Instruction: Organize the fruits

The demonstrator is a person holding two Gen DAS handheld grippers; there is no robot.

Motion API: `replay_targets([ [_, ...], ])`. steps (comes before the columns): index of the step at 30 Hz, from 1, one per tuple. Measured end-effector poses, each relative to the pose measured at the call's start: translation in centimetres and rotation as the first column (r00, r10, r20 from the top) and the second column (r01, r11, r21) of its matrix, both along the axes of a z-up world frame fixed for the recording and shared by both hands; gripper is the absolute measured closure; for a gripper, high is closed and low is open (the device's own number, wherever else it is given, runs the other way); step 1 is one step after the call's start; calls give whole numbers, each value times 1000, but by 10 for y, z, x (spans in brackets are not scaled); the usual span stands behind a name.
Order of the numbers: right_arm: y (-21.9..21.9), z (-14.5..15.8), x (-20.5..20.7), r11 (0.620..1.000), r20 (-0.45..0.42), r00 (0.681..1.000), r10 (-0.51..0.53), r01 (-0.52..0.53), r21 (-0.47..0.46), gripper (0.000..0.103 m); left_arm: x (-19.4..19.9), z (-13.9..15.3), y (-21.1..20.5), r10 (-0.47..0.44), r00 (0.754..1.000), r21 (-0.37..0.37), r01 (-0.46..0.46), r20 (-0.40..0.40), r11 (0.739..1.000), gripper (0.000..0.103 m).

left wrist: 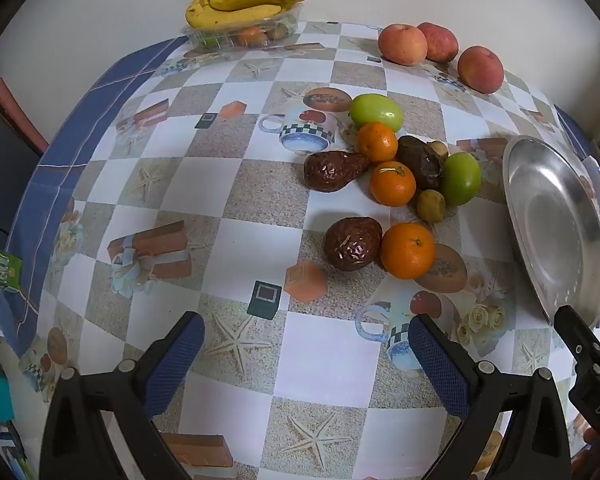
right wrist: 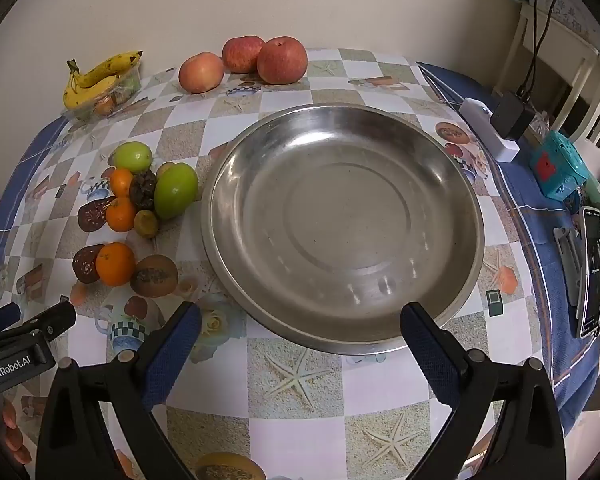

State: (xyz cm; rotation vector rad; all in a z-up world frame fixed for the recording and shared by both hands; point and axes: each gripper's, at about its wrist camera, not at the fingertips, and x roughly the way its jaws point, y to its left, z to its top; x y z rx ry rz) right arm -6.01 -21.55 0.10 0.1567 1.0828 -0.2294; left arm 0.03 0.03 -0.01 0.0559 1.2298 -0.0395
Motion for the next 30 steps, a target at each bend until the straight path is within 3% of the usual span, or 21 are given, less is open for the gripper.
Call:
replay_targets([
  [30, 1, -4, 0, 1000, -4, 1000, 0, 0, -1, 3, 0, -2, 3, 2, 1000, -6, -2, 1, 1000, 0],
])
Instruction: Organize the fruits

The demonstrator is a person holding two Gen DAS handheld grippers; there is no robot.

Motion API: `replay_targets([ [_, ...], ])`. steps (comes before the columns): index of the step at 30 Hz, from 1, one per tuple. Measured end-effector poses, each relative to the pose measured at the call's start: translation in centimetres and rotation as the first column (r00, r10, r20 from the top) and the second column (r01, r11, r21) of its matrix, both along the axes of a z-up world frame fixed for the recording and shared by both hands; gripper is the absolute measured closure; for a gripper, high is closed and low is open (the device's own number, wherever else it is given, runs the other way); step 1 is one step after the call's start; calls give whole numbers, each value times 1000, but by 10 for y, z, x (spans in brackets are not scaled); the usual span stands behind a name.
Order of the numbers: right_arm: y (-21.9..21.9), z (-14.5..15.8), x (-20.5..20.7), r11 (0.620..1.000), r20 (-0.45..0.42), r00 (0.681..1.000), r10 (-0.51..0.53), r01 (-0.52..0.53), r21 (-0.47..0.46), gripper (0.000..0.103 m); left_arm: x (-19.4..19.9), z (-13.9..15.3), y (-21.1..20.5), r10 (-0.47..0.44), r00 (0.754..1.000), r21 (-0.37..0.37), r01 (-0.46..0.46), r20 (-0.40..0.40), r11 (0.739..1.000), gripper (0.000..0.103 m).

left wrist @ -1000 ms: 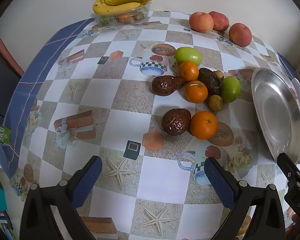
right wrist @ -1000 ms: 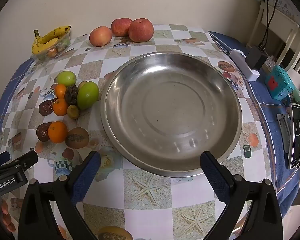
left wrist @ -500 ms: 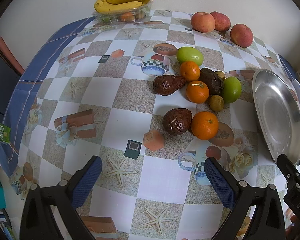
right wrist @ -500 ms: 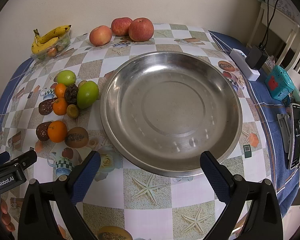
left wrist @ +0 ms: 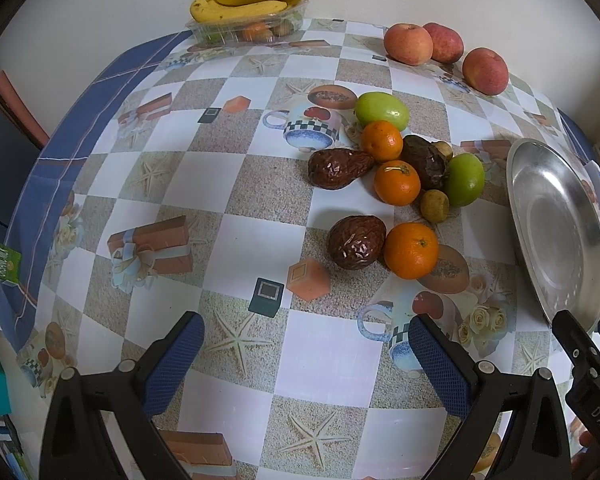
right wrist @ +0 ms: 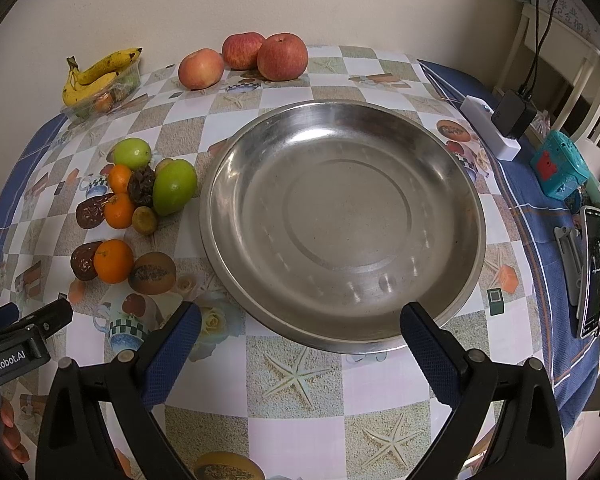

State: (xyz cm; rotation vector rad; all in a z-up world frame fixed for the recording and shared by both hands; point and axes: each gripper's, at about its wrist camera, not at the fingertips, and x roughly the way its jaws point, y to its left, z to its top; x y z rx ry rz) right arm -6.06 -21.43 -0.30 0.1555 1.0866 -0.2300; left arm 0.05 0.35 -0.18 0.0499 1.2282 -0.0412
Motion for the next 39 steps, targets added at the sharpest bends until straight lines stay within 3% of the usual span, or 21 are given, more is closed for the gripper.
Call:
replay_targets([
  [11, -1, 1, 2, 1000, -11, 1000, 3, -3, -2, 3, -3, -3, 2, 2, 1000, -23, -2, -9, 1000, 0],
  [13, 0, 1, 2, 1000, -13, 1000, 3, -3, -3, 3, -4, -4, 1, -1, 1000, -58, 0, -14, 998, 0],
  [15, -1, 1, 2, 1000, -13, 1000, 2, -2, -2, 3, -4, -4, 1, -4, 999, -157, -2, -39, 988, 0],
  [18, -1, 1, 2, 1000, -14, 1000, 2, -2, -2, 3, -4, -4, 2, -6, 999, -209, -5, -51, 978, 0],
  [20, -1, 1, 1, 1000, -14, 1000, 2, -2, -2, 3, -4, -2, 1, -8, 999, -197, -3, -51, 981, 0],
  [21, 0, 1, 1, 1000, -14, 1000, 2, -2, -2, 3, -3, -3, 0, -6, 999, -124, 0, -45, 992, 0],
  [26, 0, 1, 2, 1000, -16, 1000, 2, -2, -2, 3, -1, 1, 2, 6, 998, -111, -13, -64, 994, 0],
  [33, 2, 18, 17, 998, 25, 1000, -12, 11, 68, 3, 18, 33, 16, 103, 989, -173, -84, 103, 981, 0],
  [36, 10, 36, 30, 997, 74, 997, 5, -11, 75, 3, 25, 44, 20, 141, 969, -212, -98, 201, 972, 0],
  [39, 21, 44, 46, 998, 80, 996, 31, -35, 61, 3, 37, 47, 21, 155, 967, -231, -107, 201, 967, 0],
])
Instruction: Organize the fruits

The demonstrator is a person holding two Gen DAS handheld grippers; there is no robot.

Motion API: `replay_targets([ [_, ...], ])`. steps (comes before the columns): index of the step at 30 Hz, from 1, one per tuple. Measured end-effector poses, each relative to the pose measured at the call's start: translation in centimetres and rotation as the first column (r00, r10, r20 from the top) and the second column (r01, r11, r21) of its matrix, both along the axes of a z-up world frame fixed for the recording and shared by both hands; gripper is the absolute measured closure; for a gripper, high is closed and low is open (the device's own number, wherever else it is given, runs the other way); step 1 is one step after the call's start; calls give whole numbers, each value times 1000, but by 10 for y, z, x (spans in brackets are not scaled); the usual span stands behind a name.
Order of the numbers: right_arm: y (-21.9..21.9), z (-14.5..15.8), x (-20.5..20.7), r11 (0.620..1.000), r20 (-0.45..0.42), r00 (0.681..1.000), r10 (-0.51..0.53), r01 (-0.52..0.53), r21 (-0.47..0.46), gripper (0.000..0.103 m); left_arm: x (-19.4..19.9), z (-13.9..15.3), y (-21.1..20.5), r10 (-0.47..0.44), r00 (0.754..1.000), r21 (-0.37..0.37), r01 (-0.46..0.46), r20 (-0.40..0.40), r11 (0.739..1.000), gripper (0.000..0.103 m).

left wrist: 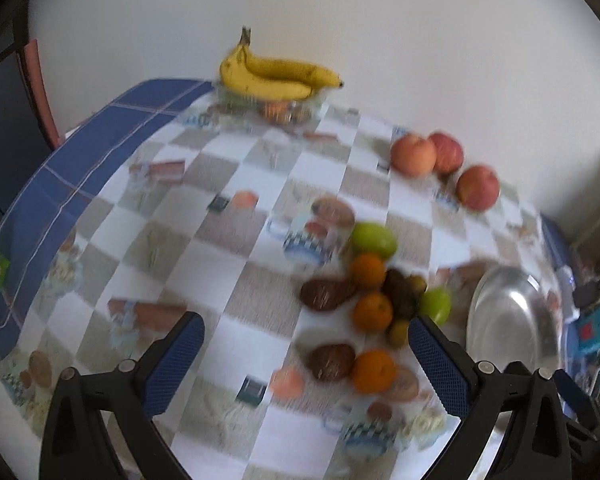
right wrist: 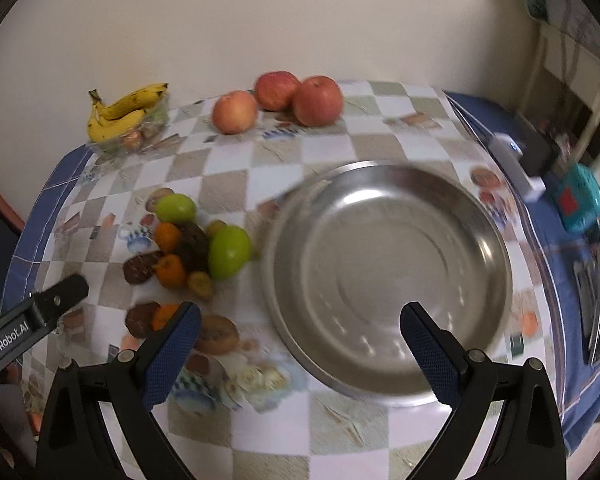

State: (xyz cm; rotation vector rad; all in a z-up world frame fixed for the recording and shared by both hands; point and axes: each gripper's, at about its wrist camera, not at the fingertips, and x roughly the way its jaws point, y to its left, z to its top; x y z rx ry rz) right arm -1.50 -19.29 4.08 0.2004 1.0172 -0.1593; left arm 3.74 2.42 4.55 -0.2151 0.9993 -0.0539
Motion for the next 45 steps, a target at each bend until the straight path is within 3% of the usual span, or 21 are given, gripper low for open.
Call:
replay_targets([
  [2, 4, 3, 9, 1000, 24, 1000, -1, 0, 14, 3, 11, -4, 1, 20, 999, 12, -19, -36, 1000, 0],
  [8, 12, -12, 39, 997, -21, 1000, -18, 19, 76, 3, 36, -26, -4, 60, 984, -68, -73, -167, 995, 0],
  [12, 11, -27, 49, 991, -38, 999, -14, 19, 136, 3, 46, -31, -14, 48, 985, -76, -61, -164, 995, 0],
  [20, 19, -40, 64, 988, -25, 999, 33, -29, 151, 3, 51, -34, -11, 21, 987, -39, -28, -162, 999, 2],
  [22, 28, -39, 62, 988, -20, 997, 68, -65, 138, 4, 48, -35, -7, 24, 986, -44, -32, -167, 999, 11],
  [23, 32, -38, 61, 988, -20, 996, 86, -83, 134, 7, 47, -36, -6, 23, 985, -39, -30, -171, 999, 13],
  [26, 42, -42, 58, 981, -30, 992, 125, -119, 155, 36, 44, -42, -4, 16, 981, -58, -28, -195, 998, 19],
  [32, 57, -57, 53, 965, -67, 982, 178, -161, 207, 39, 40, -68, -4, -3, 954, -141, -41, -300, 989, 39],
  [41, 82, -75, 51, 949, -119, 959, 258, -228, 219, 40, 35, -77, -2, 5, 941, -168, -65, -338, 984, 43],
  [45, 85, -78, 50, 942, -120, 954, 275, -243, 230, 47, 36, -81, -5, 1, 937, -164, -62, -350, 984, 43],
])
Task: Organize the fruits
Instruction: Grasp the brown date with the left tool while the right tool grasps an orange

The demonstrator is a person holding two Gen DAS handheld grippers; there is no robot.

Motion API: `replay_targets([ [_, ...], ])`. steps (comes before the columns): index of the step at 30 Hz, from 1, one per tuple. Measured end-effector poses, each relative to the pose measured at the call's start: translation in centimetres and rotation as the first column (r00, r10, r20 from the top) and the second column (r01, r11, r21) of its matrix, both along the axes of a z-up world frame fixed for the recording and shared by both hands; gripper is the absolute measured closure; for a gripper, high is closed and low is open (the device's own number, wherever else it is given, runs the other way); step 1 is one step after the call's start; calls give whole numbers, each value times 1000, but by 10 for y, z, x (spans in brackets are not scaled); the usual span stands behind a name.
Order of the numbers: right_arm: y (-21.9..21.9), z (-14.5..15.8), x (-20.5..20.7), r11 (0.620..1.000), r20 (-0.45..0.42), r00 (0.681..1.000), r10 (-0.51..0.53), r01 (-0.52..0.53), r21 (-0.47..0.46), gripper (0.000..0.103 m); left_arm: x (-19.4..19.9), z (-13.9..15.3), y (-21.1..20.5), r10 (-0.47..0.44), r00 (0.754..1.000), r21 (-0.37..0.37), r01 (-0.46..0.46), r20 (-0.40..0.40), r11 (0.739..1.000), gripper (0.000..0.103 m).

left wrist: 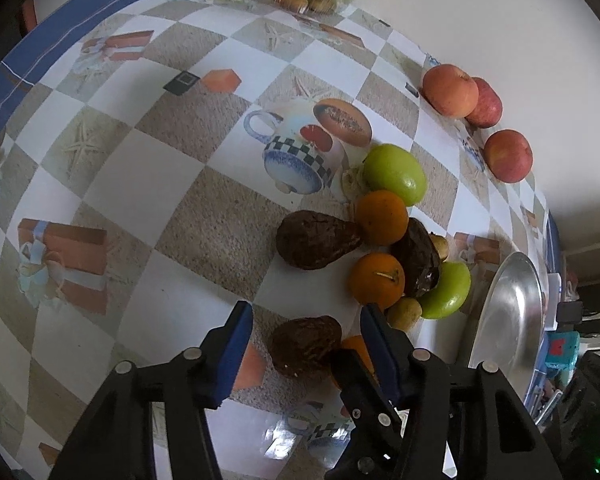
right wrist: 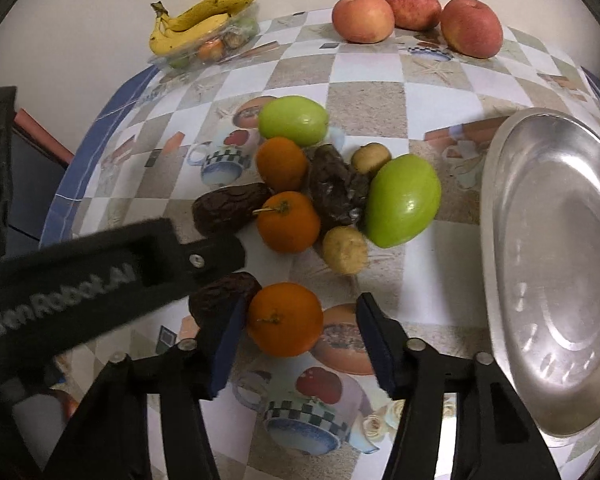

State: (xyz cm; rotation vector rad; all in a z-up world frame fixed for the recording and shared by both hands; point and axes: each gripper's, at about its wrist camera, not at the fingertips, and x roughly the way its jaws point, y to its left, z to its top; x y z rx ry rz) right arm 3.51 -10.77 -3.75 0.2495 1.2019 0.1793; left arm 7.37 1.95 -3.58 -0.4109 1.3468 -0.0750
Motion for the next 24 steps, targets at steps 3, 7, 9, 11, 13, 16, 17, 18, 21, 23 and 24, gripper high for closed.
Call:
replay_targets([
  [3, 3, 1, -1, 1000, 8, 1000, 15, -15, -5, 53, 1, -2, -1, 3, 1000, -7, -3, -6, 1000, 43],
  [7, 5, 2, -1, 1000, 13, 1000, 24, -24, 18, 62, 0, -2, -1, 9, 1000, -19, -9, -8, 1000, 43],
  [9, 7, 1, -1, 999, 18, 999, 31, -31, 12, 63, 0, -2, 0, 12, 1000, -27, -12, -10, 1000, 43],
  [11, 6, 2, -1, 999, 18, 999, 32, -32, 17, 63, 0, -2, -1, 14, 1000, -27, -14, -9, 1000, 43],
  [13, 2, 2, -1, 1000, 12, 1000, 18, -18, 14, 63, -1, -1, 0, 14, 1000, -24, -15, -8, 1000, 43],
  [16, -10, 2, -2, 1000, 6, 1000, -19, 19, -5, 63, -1, -2, -1, 11, 1000, -24, -12, -15, 1000, 44],
  [17, -16, 2, -2, 999, 0, 999, -36, 36, -2, 63, -1, -3, -2, 10, 1000, -30, -10, -19, 999, 45],
  [18, -21, 2, -2, 999, -7, 999, -54, 54, 4, 63, -1, -4, -2, 9, 1000, -38, -10, -23, 999, 47],
  [21, -33, 1, -3, 996, -17, 996, -87, 87, 2, 63, -2, -7, -4, 5, 999, -55, -7, -35, 998, 52],
  [23, -36, 1, -3, 996, -20, 995, -94, 95, 5, 63, -3, -8, -4, 1, 999, -51, -3, -39, 999, 55],
  [24, -36, 1, -3, 995, -22, 995, -97, 97, 10, 63, -3, -9, -4, 0, 999, -48, -2, -44, 999, 56],
])
